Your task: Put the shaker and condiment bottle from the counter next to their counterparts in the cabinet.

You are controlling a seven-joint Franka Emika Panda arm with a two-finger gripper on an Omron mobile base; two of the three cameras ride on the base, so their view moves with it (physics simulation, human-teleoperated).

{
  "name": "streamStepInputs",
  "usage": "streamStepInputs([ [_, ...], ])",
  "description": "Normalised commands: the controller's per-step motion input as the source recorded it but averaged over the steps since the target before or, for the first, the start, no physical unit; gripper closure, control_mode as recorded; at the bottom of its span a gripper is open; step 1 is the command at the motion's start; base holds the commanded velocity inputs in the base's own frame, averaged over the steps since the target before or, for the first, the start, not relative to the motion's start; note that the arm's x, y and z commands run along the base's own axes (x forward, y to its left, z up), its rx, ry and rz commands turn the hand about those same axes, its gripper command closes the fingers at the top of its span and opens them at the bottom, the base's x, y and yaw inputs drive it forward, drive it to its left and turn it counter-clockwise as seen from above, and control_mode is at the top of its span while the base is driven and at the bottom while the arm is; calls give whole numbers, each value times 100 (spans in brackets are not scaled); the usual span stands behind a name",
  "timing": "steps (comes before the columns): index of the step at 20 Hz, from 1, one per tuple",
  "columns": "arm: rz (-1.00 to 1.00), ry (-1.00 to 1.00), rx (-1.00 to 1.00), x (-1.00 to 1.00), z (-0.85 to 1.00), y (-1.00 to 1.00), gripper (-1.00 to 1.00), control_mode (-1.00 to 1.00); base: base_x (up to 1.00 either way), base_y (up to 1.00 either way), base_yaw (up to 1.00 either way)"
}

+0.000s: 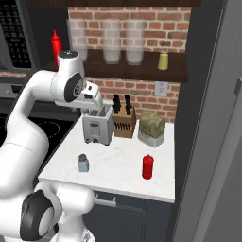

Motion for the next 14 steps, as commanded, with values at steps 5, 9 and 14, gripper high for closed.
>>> streamStepInputs([
  [5,-6,1,-9,0,-2,6,-100,-100,0,0,0],
  [9,-29,-3,-21,0,-8,16,-100,-100,0,0,0],
  [14,-39,-11,-22,0,-19,18,-100,-100,0,0,0],
])
